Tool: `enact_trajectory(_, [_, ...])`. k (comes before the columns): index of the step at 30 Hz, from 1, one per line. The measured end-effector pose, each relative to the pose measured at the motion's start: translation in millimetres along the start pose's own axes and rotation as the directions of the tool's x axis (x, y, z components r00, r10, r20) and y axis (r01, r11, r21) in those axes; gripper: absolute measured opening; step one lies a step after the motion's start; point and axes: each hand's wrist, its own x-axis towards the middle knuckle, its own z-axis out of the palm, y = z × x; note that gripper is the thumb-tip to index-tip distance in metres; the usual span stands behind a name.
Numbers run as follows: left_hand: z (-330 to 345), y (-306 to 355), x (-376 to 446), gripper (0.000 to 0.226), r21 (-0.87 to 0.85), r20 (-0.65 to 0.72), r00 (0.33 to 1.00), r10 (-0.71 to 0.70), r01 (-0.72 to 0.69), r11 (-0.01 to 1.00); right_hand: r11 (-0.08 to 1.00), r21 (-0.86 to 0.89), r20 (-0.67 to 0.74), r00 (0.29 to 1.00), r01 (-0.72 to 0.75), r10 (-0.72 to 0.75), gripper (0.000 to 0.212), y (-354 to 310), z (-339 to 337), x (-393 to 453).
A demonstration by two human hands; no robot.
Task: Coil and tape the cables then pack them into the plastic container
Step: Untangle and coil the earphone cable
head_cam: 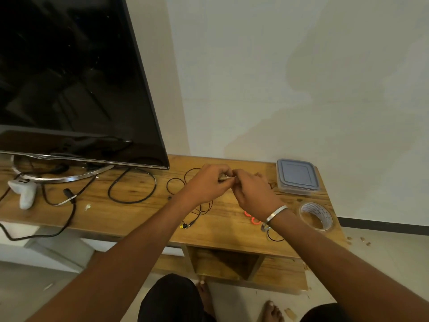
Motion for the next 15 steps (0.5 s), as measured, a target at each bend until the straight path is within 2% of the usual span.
enact_trajectory(4, [-4,-4,-4,0.018,-0.009,-0.017,1.000,-0.013,0.013,1.000,0.996,-0.084,-0.012,1.000,-0.005,0.004,0.023,8,1,4])
enact_trajectory(7, [-9,-10,-6,0.016,-0.019,-0.016,0.999,-0.039,0.038,0.999,0.991,-0.068,-0.043,0.993,-0.113,0.110,0.023,20,-4,1])
enact_trajectory(10, [-9,-11,-7,0.015,0.003,0.008,0.999,-0.032,0.032,0.999,0.978,-0.155,-0.021,0.990,-0.138,0.137,0.027,26,-4,-2])
enact_trajectory(15, [-9,-13,-8,0.015,0.027,0.007,0.998,-0.061,0.061,0.998,0.957,-0.053,-0.038,0.958,-0.285,0.283,0.028,40,0,-5])
